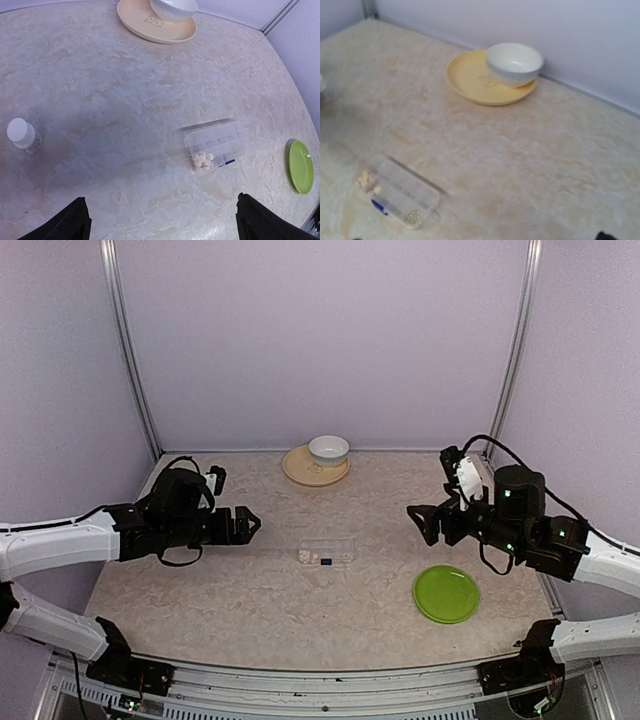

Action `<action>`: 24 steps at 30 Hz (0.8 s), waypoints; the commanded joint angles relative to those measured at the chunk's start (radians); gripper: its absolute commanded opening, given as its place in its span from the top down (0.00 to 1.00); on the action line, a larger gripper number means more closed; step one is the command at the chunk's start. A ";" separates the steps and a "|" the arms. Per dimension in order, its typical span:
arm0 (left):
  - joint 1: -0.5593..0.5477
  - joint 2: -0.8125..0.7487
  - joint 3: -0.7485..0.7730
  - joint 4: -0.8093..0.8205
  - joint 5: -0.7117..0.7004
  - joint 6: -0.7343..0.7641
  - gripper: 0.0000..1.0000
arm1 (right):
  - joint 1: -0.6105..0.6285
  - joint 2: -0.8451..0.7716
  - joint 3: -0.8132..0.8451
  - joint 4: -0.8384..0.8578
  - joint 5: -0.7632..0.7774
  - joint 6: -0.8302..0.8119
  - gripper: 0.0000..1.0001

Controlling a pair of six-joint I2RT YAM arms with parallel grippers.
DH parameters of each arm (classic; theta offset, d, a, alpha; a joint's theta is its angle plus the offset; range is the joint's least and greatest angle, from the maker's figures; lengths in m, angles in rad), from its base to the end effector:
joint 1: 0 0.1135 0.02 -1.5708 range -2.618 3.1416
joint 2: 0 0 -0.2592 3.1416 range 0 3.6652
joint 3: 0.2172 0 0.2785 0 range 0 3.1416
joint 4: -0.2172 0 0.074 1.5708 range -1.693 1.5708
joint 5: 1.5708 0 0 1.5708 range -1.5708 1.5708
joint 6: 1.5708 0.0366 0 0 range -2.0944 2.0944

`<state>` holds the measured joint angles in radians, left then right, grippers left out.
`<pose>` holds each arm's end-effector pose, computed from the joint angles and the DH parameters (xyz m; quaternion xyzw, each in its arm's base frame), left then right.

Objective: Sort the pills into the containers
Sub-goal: Reset both arms

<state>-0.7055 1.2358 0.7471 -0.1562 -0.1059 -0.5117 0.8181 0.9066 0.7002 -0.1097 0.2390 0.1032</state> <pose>0.2243 -0.1859 0.2172 0.0629 0.8916 -0.2161 0.3930 0.1723 0.1713 0.2865 -0.2157 0.7775 0.1726 0.5650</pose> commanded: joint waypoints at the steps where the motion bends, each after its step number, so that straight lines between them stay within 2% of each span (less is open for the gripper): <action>1: 0.005 -0.127 -0.041 -0.006 -0.121 0.025 0.01 | 0.001 -0.076 -0.057 -0.056 0.123 0.134 0.00; 11: -0.020 -0.456 -0.237 0.099 -0.286 0.079 0.01 | 0.002 -0.092 -0.120 -0.176 0.232 0.220 0.00; 20: -0.034 -0.545 -0.291 0.044 -0.333 0.077 0.01 | 0.003 -0.345 -0.213 -0.160 0.218 0.207 0.00; 24: -0.038 -0.555 -0.300 0.061 -0.334 0.081 0.01 | 0.003 -0.357 -0.220 -0.157 0.239 0.210 0.00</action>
<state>-0.7372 0.6926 0.4587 -0.1051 -0.4129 -0.4442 0.8181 0.5560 0.4969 -0.2760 0.4438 0.3016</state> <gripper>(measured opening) 0.988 0.996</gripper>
